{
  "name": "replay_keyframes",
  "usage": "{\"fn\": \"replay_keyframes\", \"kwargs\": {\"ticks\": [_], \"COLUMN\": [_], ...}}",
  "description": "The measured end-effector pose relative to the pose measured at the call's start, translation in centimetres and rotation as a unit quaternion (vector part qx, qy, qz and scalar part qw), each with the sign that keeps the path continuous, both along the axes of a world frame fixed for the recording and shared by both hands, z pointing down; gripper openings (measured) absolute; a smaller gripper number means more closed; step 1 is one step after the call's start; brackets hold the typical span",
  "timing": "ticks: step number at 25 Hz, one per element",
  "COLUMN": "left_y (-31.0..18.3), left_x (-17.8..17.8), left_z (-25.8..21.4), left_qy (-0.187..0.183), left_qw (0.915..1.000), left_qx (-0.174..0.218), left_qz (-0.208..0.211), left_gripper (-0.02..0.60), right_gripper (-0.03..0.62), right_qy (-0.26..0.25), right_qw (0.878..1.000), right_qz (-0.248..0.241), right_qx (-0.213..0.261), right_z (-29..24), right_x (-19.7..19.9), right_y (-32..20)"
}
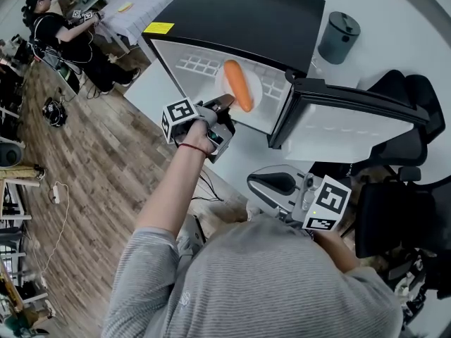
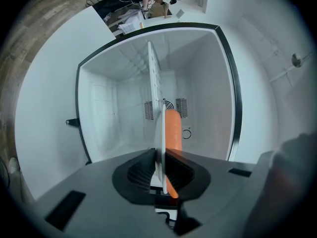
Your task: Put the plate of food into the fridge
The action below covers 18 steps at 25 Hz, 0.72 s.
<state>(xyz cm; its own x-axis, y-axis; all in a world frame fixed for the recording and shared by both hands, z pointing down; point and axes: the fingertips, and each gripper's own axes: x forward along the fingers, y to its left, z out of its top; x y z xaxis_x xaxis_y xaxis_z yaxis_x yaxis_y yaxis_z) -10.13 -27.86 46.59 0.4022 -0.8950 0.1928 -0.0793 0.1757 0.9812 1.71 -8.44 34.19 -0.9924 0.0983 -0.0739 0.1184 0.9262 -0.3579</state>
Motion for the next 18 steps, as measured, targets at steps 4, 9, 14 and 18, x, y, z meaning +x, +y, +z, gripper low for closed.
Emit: {"fn": "replay_keyframes", "kwargs": {"ticks": [4, 9, 14, 18], "left_y": [-0.7, -1.7, -2.9, -3.5], "left_x": [0.0, -0.2, -0.4, -0.6], "left_z": [0.1, 0.3, 0.4, 0.4], "left_qy": [0.001, 0.001, 0.002, 0.001], "left_qw": [1.0000, 0.9999, 0.9998, 0.9997], "left_qx": [-0.002, -0.004, -0.008, -0.008], "left_qz": [-0.004, -0.010, -0.018, -0.022], "left_gripper": [0.040, 0.040, 0.040, 0.040], "right_gripper": [0.014, 0.014, 0.014, 0.014], "right_qy": [0.000, 0.001, 0.001, 0.002], "right_qw": [1.000, 1.000, 1.000, 1.000], "right_qz": [0.000, 0.005, 0.009, 0.009], "right_qx": [-0.001, -0.005, -0.007, -0.008], "right_z": [0.1, 0.3, 0.4, 0.4], "right_x": [0.1, 0.3, 0.6, 0.7], "right_y": [-0.1, -0.5, -0.9, -1.2]}}
